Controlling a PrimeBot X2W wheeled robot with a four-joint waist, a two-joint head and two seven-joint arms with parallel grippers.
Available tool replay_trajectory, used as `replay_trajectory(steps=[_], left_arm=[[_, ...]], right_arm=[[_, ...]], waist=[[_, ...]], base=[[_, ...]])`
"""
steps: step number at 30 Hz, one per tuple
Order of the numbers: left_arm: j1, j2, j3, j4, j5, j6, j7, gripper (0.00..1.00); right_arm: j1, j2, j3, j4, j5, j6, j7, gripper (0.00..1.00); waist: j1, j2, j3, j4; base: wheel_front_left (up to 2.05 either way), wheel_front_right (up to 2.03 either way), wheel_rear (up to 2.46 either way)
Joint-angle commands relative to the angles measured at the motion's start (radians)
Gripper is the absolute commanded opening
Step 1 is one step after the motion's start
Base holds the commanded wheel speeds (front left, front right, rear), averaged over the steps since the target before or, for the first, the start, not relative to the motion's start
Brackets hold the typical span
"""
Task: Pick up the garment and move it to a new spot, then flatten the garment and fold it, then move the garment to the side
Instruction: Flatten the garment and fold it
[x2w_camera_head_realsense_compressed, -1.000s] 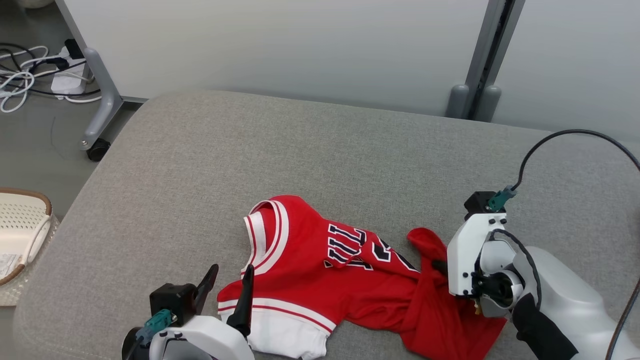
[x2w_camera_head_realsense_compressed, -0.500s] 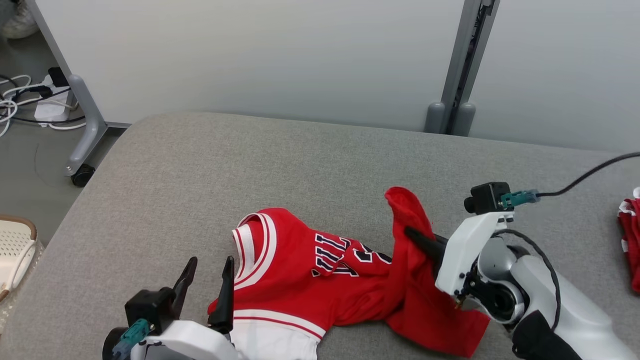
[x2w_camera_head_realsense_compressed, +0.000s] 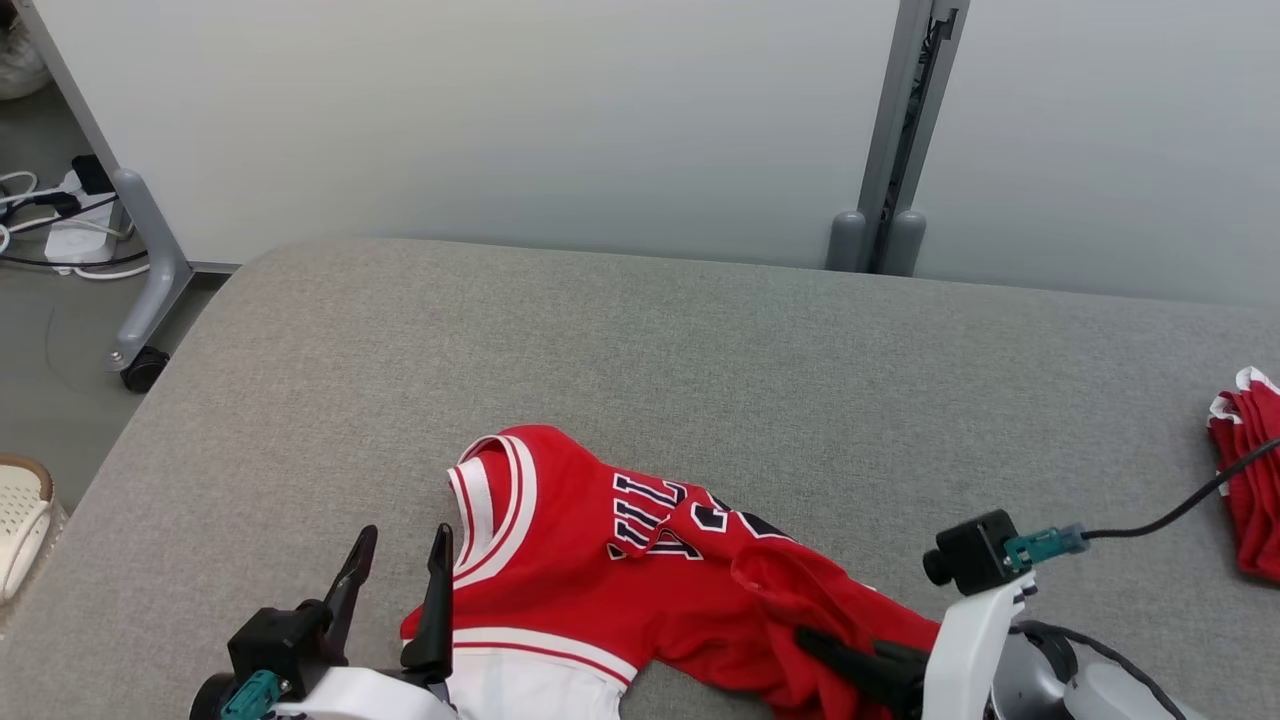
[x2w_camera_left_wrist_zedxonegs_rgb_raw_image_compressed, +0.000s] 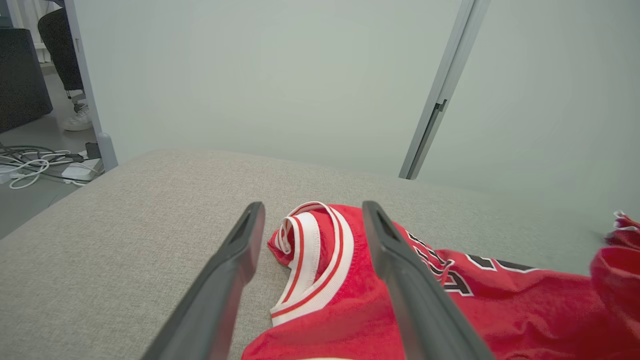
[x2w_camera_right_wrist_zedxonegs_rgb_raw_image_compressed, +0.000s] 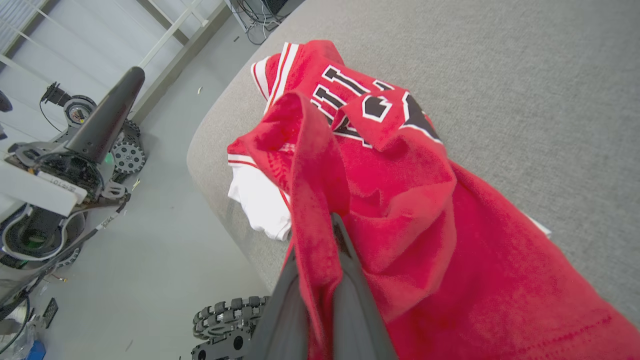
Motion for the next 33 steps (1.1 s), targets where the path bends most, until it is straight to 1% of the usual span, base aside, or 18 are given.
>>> replay_trajectory(steps=[1, 2, 3, 4, 5, 10, 12, 15, 18, 22, 26, 33], left_arm=[[0.005, -0.003, 0.014, 0.0, 0.012, -0.011, -0.004, 1.0], [0.007, -0.009, 0.02, 0.001, 0.017, -0.014, -0.004, 1.0], [0.008, -0.014, 0.025, 0.002, 0.022, -0.018, -0.004, 1.0], [0.009, -0.018, 0.031, 0.003, 0.026, -0.023, -0.004, 1.0], [0.011, -0.021, 0.037, 0.005, 0.031, -0.025, -0.004, 1.0], [0.013, -0.036, 0.056, 0.013, 0.047, -0.041, -0.004, 1.0], [0.013, -0.045, 0.064, 0.017, 0.055, -0.049, -0.004, 1.0], [0.014, -0.055, 0.075, 0.023, 0.064, -0.061, -0.004, 1.0], [0.016, -0.063, 0.087, 0.028, 0.074, -0.07, -0.004, 1.0], [0.013, -0.076, 0.096, 0.036, 0.084, -0.082, -0.004, 1.0], [0.001, -0.088, 0.099, 0.047, 0.093, -0.093, -0.004, 1.0], [-0.015, -0.111, 0.103, 0.067, 0.108, -0.111, -0.004, 1.0]], right_arm=[[0.019, -0.03, 0.019, -0.02, 0.007, 0.0, 0.021, 0.0], [0.023, -0.044, 0.034, -0.033, 0.006, 0.0, 0.036, 0.0], [0.026, -0.054, 0.046, -0.044, 0.005, 0.0, 0.048, 0.24], [0.028, -0.065, 0.057, -0.051, 0.008, 0.0, 0.059, 0.51], [0.031, -0.072, 0.065, -0.057, 0.015, 0.0, 0.07, 1.0], [0.03, -0.097, 0.087, -0.088, 0.038, 0.0, 0.097, 1.0], [0.03, -0.11, 0.088, -0.111, 0.049, 0.0, 0.09, 1.0], [0.031, -0.137, 0.05, -0.139, 0.065, 0.0, 0.035, 1.0], [0.042, -0.162, -0.011, -0.117, 0.048, 0.0, -0.038, 1.0], [0.055, -0.17, -0.053, -0.046, 0.02, 0.0, -0.058, 1.0], [0.046, -0.144, -0.059, 0.066, -0.007, 0.0, -0.027, 1.0], [-0.017, -0.06, -0.067, 0.265, -0.033, 0.0, 0.016, 1.0]], waist=[[0.0, -0.0001, 0.004, -0.005], [0.0, -0.0001, 0.005, -0.007], [0.0, -0.0001, 0.006, -0.009], [0.0, -0.0001, 0.007, -0.012], [0.0, -0.0001, 0.007, -0.014], [0.0, -0.0001, 0.01, -0.021], [0.0, -0.0001, 0.011, -0.022], [0.0, -0.0001, 0.011, -0.023], [0.0, -0.0001, 0.009, -0.025], [0.0, -0.0001, 0.01, -0.03], [0.0, -0.0001, 0.016, -0.031], [0.0, -0.0001, 0.047, -0.019]], base=[[0.0, 0.0, 0.0], [0.0, 0.0, 0.0], [0.0, 0.0, 0.0], [0.0, 0.0, 0.0], [0.0, 0.0, 0.0], [0.0, 0.0, 0.0], [0.0, 0.0, 0.0], [0.0, 0.0, 0.0], [0.0, 0.0, 0.0], [0.0, 0.0, 0.0], [0.0, 0.0, 0.0], [0.0, 0.0, 0.0]])
